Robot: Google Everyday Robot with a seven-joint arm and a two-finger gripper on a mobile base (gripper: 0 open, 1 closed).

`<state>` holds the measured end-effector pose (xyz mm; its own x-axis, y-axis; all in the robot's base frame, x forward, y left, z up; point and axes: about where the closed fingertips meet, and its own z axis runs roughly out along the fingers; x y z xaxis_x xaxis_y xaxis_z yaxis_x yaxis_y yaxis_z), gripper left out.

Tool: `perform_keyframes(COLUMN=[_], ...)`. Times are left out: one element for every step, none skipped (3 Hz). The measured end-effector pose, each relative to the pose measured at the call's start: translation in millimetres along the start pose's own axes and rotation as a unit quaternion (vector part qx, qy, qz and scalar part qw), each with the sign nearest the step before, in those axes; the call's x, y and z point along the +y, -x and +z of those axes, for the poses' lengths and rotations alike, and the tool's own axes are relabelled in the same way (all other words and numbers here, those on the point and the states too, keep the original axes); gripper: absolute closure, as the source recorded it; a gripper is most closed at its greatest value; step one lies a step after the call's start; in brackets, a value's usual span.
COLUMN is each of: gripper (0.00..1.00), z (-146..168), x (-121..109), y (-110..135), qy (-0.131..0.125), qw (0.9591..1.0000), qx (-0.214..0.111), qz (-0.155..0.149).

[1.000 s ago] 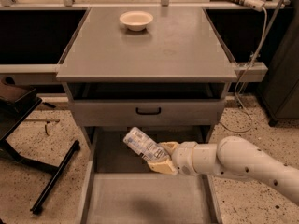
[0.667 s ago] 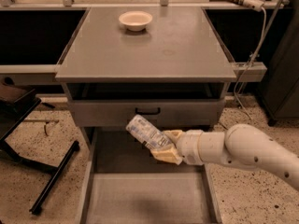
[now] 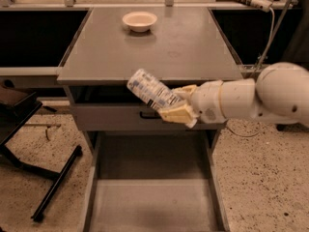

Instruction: Pick blue plastic bottle from middle drawer and place on counter

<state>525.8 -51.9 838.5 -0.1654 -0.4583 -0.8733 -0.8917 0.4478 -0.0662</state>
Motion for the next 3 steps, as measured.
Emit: perform_keyframes(gripper=[1.0, 1.0, 1.0], z=[-4.1, -4.1, 3.7], x=[-9.0, -9.0, -23.5], y=[56.8, 56.8, 78.2], qy=[0.023, 0.023, 0.014], qw=[0.9992, 0.9992, 0.998], qx=[-0.016, -0.016, -0.022], qz=[-0.029, -0.029, -0.057])
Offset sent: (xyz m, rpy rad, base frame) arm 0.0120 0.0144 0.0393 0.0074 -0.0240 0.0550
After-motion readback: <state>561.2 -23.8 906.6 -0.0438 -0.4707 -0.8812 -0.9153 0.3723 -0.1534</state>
